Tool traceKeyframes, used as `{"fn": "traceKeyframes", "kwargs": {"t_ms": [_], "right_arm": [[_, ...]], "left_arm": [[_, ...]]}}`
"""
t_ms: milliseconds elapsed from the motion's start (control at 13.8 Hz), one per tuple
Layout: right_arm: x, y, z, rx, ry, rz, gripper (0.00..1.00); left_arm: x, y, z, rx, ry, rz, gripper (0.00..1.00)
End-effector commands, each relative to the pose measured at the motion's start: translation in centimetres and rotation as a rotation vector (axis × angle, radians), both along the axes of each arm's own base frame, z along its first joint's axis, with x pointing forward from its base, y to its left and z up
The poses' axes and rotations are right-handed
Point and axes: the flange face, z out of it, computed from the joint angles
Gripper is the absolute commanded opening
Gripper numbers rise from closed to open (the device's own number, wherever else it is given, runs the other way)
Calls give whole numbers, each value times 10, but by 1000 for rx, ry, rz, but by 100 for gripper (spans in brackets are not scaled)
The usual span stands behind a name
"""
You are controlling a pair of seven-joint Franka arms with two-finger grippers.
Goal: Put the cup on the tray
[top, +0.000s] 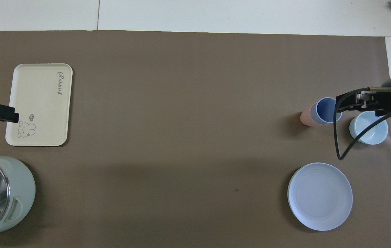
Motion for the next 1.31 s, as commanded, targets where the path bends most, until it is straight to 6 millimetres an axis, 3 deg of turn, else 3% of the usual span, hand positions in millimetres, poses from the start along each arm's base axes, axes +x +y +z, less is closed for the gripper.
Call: {"fn": "traceKeyframes", "kwargs": {"t_ms": [0,582,1018,1091,1236], "right_arm": [[-2,2,0,31,14,-1,100],[-1,-2,0,33,13,-10,100],[7,-22,8,46,-48,-58,99],[9,-28,8,49,-62,-90,97],[15,-60,-2,56,-49,-250,95]], "left_arm": [[-9,3,0,4,-5,-4,100],[-9,3,0,6,-5,-4,100],[-9,3,0,6,-5,-4,100],[-9,3,0,6,-5,-4,100],[-9,3,0,6,-5,-4,100]]}}
